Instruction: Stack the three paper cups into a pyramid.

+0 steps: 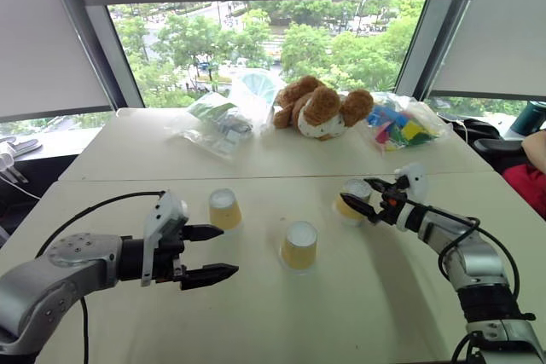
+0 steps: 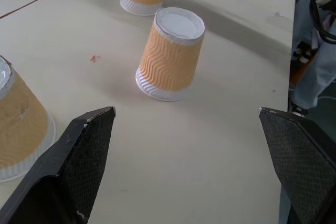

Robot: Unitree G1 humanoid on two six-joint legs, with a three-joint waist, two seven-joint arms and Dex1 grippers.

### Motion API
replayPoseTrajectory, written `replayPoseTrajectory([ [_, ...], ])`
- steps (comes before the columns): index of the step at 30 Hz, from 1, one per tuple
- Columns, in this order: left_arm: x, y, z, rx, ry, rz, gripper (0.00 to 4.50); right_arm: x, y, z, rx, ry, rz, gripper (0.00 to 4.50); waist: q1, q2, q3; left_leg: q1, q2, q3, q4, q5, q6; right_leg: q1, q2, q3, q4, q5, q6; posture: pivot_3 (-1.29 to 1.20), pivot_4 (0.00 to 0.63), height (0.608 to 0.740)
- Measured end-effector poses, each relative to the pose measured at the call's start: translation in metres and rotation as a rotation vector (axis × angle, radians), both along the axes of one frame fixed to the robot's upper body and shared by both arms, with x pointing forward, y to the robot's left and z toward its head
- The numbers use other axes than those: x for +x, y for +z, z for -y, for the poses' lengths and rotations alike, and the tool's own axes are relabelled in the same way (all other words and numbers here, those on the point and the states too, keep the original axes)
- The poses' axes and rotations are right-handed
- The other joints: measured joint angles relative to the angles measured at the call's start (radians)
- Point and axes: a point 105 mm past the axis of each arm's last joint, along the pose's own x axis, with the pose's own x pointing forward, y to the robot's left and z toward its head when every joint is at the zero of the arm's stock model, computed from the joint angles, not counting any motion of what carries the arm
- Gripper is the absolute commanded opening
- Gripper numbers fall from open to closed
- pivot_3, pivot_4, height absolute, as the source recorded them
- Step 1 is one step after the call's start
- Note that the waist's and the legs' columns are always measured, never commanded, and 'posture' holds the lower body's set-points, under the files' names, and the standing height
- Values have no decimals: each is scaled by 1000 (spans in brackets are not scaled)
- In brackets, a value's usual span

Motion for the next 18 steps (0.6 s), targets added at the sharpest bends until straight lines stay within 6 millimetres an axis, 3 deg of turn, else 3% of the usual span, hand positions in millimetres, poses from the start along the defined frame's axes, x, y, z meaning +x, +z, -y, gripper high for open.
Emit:
replayPoseTrajectory([
  [5, 0, -1, -1, 4, 5, 3, 4500, 2, 2, -1, -3, 1, 10, 2350, 0, 0, 0, 0, 0, 0, 0, 0, 0, 0, 0, 0, 0, 0, 0, 0, 150, 740],
  [10, 1, -1, -1, 11, 9, 7, 4500, 0, 4, -2, -10, 15, 14, 2353, 1, 0, 0, 0, 0, 0, 0, 0, 0, 0, 0, 0, 0, 0, 0, 0, 150, 740],
  [14, 1, -2, -3, 11, 9, 4, 4500, -32, 22, -9, -110, 169, 41, 2353, 5, 1, 0, 0, 0, 0, -1, 0, 0, 0, 0, 0, 0, 0, 0, 0, 150, 740],
  [18, 2, -1, -4, 10, 6, 10, 4500, -65, 17, -23, -146, 315, -21, 2353, 2, 0, 0, 0, 0, 0, 0, 0, 0, 1, 0, 0, 0, 0, 0, 0, 150, 740],
])
